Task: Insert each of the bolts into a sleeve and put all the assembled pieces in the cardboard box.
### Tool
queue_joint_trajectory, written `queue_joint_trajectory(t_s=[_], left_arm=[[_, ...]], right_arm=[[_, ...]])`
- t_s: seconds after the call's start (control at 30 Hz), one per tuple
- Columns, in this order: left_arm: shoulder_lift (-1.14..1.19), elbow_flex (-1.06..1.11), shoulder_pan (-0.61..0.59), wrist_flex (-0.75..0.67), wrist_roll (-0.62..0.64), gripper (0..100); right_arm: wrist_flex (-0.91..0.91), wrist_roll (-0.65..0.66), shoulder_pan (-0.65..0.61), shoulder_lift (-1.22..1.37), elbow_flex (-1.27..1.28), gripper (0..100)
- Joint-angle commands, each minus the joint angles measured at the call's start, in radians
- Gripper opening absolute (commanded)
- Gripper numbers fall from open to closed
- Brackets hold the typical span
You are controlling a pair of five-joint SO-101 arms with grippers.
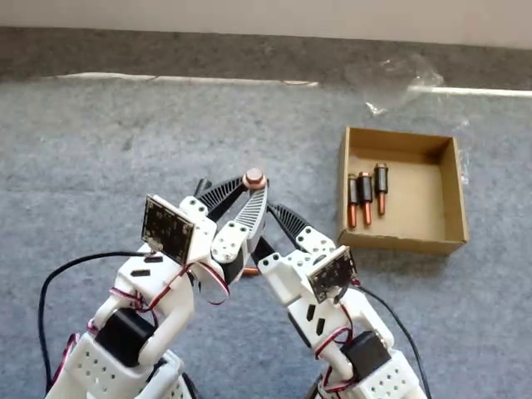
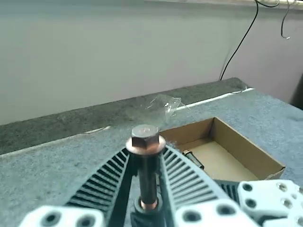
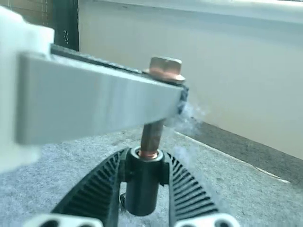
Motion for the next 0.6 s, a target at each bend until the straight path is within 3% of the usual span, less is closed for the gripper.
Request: queue_joint_trajectory(t_s=[0.0, 0.33, 0.57], left_arm=[[-0.007, -0.007, 0.005, 0.049, -0.006, 0], [-0.259, 0.099, 0.007, 0.071, -0.006, 0], [-0.213, 0.099, 0.008, 0.072, -0.006, 0]], right_arm=[[-0.044, 0.003, -0.004, -0.012, 0.137, 0.5], [-0.044, 0.003, -0.004, -0.012, 0.137, 0.5], [-0.041, 0.003, -0.004, -0.012, 0.137, 0.5]])
